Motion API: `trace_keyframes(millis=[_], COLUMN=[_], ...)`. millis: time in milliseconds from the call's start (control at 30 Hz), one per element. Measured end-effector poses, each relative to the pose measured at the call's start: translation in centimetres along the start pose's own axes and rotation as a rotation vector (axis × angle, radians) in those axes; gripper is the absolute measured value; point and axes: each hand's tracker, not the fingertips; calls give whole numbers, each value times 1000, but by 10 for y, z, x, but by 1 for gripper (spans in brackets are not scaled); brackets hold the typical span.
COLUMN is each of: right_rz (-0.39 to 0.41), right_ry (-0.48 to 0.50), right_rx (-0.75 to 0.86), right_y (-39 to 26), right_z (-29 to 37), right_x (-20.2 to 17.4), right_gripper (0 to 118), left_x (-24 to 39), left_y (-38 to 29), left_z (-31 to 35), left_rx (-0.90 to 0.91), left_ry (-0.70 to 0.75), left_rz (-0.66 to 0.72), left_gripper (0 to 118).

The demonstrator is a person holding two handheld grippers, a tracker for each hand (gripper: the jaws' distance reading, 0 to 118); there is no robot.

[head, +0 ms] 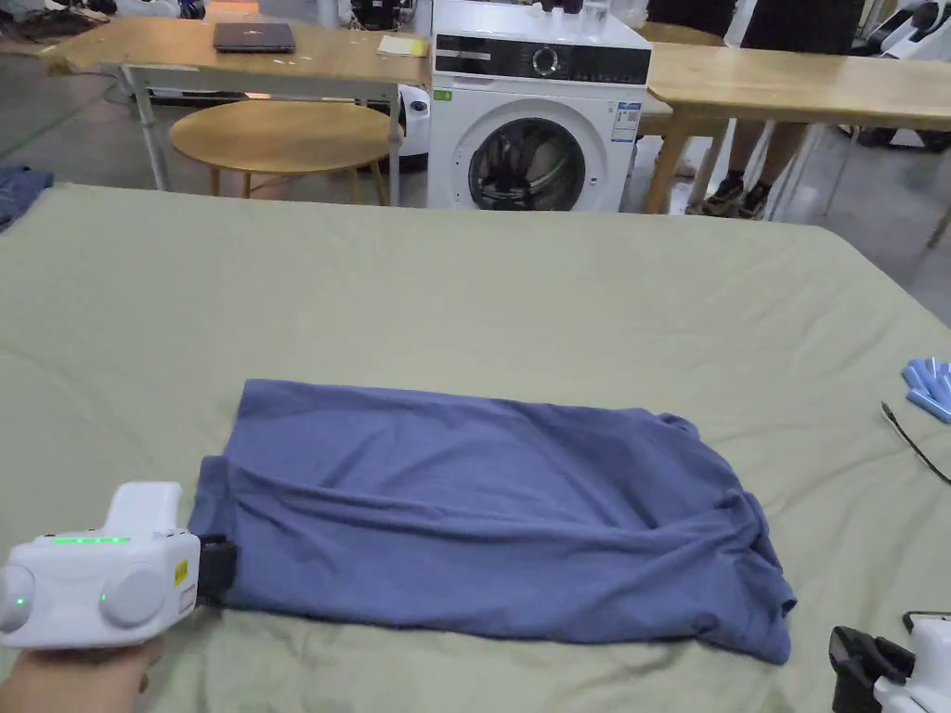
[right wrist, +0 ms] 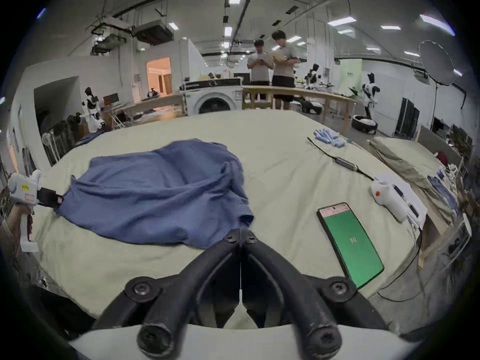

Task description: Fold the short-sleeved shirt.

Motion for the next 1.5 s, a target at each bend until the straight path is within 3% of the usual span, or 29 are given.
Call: trace_keyframes(millis=[33,67,100,200,233,400,433,500,533,567,633,767,933,1033,1233,1433,1467,1500], right_rz=[-3,-5,-7,-13,-7,18,13,-7,-42,-78,-52,-86,12,21,146,76,69,59], right_ry=[-14,-23,-20,-3,22,40,52,38,92,136,103,141,169,200,176,149,149,156], right_rx=[-13,-27,-44,-74,-94,-129,-149,-195,-219,-233,-212,-151,-42,-31,-115,-254,-250,-239], right_y=[-1,-1,-1,-1,0,6,5,4,3,2,5,19,48,57,21,-39,-41,-39], right_z=[-5,-11,-16,-35,-43,-80,-88,-98,-101,-101,-93,-66,-9,25,43,23,24,26], right_x=[2,3,4,2,-1,-20,-18,-21,-19,-17,-18,-7,-5,2,9,15,16,15], right_gripper=[0,0,7,94,109,107,87,17,12,12,12,12,12,12,12,12,17,31], left_x=[5,11,20,31,30,23,22,17,18,19,13,4,-8,-20,-37,-47,-48,-49], left_y=[-2,-6,-11,-14,-13,-5,-4,-2,-3,-3,-3,0,6,-2,-55,-115,-116,-115], left_z=[-3,-3,4,11,15,27,29,30,32,34,35,51,103,137,162,129,130,133], left_rx=[-7,-4,21,31,36,63,65,65,67,67,64,74,147,167,107,-14,-6,6], left_ry=[2,-8,-6,15,20,47,48,36,38,40,39,22,-33,-53,-113,-118,-117,-115], left_rz=[-25,-59,-85,-116,-129,-150,-139,-126,-130,-137,-141,-106,-74,-59,-20,57,71,74], left_gripper=[31,15,15,5,3,3,3,3,3,3,2,2,2,2,2,2,2,8])
